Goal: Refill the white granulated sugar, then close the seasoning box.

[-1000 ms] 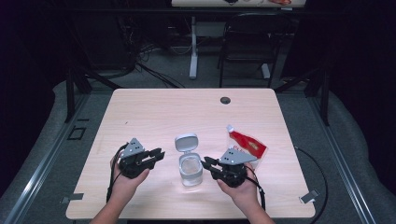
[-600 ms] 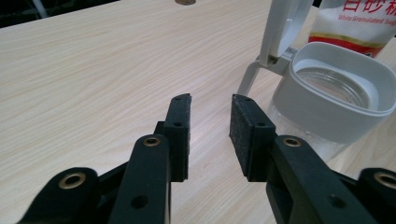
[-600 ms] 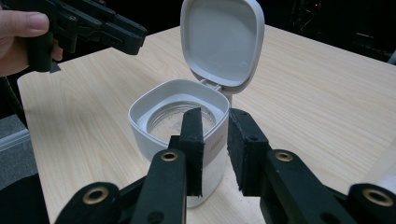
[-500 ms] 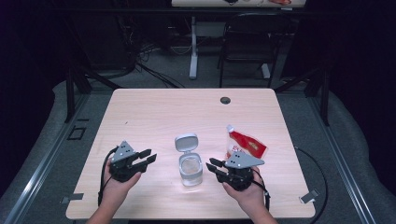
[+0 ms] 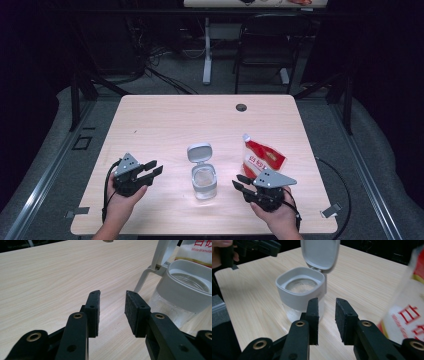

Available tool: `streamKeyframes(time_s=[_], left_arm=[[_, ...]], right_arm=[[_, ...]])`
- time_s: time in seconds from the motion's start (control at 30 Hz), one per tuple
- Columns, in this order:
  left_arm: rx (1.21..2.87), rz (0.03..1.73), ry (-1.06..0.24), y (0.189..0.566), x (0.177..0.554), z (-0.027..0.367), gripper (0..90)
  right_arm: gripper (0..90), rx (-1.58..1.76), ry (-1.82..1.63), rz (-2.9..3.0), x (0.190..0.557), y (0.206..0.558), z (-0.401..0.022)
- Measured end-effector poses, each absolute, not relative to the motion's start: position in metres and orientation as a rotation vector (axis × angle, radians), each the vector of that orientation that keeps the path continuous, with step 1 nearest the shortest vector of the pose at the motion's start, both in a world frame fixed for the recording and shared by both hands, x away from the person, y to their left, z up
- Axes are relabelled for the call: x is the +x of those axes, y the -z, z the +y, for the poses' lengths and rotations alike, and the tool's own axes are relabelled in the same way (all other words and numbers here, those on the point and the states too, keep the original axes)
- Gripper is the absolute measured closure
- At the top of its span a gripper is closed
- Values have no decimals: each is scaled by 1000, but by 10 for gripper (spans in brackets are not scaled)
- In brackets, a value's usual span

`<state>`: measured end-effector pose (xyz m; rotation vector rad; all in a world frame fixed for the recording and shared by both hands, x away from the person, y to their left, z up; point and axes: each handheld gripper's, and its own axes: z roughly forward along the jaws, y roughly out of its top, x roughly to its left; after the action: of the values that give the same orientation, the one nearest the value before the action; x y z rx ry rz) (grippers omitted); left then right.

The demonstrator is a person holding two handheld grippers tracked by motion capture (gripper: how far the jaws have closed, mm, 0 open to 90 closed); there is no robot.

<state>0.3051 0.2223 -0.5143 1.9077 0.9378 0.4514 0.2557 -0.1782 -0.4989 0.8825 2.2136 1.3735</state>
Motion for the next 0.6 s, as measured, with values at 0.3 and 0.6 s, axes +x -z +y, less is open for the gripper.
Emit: streamKeyframes(time_s=[0.3,0.6], left_arm=[[1918,938,-452,516,304,221,654],[1928,936,-450,517,305,219,654]], right_arm=[[726,953,-1351,2199,250,506,-212],[721,990,-1353,2182,247,509,-225]])
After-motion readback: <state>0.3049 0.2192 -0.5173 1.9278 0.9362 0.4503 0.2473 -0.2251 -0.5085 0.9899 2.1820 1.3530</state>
